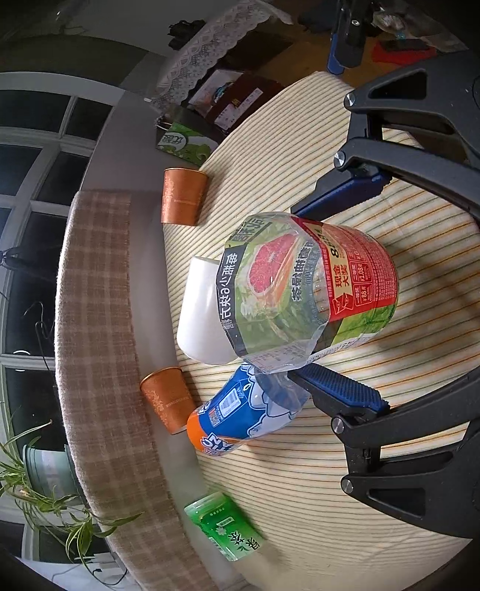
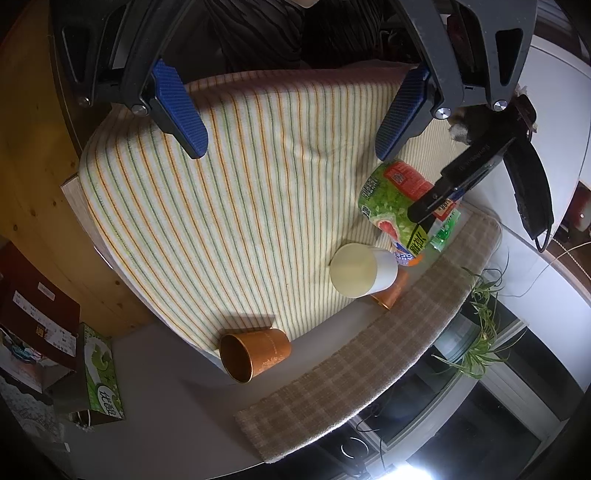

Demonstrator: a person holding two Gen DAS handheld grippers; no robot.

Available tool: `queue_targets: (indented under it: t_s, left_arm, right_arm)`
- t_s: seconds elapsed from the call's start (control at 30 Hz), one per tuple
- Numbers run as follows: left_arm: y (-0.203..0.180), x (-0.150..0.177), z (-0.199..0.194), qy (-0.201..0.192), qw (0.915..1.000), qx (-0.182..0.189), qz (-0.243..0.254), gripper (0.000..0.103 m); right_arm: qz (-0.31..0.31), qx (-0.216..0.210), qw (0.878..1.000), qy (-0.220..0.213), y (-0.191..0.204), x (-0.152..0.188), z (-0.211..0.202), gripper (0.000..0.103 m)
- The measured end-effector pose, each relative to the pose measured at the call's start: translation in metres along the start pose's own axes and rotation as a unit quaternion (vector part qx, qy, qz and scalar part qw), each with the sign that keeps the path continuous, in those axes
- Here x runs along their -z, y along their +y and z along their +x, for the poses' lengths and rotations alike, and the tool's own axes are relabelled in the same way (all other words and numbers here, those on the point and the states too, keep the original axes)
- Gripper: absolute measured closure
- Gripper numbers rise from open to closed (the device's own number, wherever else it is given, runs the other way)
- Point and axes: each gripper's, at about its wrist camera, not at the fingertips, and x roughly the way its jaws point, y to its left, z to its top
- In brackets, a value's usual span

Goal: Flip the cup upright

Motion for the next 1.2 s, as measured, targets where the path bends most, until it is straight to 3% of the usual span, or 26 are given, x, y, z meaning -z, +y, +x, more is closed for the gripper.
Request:
queue_targets:
  t_s: [0.27, 0.33, 0.8, 1.07, 1.2]
  left_arm:
    - [0.002, 0.003, -0.001, 0.007, 0.9997, 0.019, -0.011, 0.022]
    - [0.006, 0.004, 0.000, 0.018, 0.9984, 0.046, -0.026, 0.021]
    - [0.016, 0.015, 0.004, 0.053, 0.9915, 0.097, -0.068, 0.013]
    - [0.025, 0.029, -0.006, 0.057, 0.9913, 0.093, -0.073, 0.012]
    - [0.035, 0.037, -0.025, 0.038, 0.9947, 0.060, -0.075, 0.012]
  right_arm:
    - [-0.004, -0.001, 1.000, 0.002, 0.006, 0.000, 0.000, 0.009]
    - [-0.006, -0.001, 1.000, 0.003, 0.007, 0.000, 0.001, 0.009]
    - [-0.020, 0.000, 1.000, -0.001, 0.017, 0.000, 0.002, 0.009]
    - [-0.042, -0.003, 0.999, -0.008, 0.033, -0.001, 0.003, 0.009]
    - [-0.066, 0.002, 0.997, -0.027, 0.046, -0.002, 0.000, 0.009]
